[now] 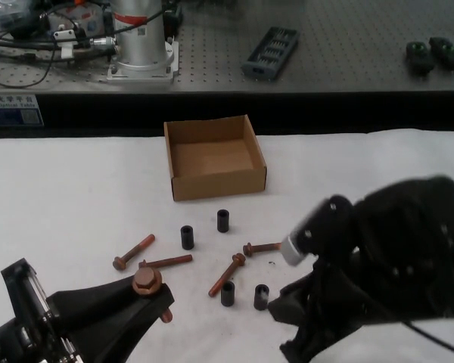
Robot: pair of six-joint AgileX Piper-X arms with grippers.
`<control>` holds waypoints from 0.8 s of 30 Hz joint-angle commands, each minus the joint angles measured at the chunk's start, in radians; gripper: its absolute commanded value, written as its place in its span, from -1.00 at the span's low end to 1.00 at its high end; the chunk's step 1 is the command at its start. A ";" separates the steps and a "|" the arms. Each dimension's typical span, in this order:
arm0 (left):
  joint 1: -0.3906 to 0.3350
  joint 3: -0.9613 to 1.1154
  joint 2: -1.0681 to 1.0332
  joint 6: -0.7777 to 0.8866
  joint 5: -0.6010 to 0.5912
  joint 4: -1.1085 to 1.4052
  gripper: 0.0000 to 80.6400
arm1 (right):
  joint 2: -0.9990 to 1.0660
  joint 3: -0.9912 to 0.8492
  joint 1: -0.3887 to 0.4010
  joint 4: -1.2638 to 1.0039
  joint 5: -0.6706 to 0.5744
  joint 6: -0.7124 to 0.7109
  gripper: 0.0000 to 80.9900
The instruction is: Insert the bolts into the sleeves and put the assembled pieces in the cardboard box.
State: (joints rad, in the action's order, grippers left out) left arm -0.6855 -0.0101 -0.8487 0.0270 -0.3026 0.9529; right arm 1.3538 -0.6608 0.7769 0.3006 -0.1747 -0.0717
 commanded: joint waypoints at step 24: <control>-0.002 0.010 0.012 -0.004 0.011 -0.001 -0.98 | 0.418 -0.379 -0.105 0.722 0.040 -0.085 -0.86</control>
State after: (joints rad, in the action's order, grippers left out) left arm -0.6855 -0.0101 -0.8487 0.0280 -0.2950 0.9449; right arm 1.7728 -1.0244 0.6769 1.0162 -0.1276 -0.1436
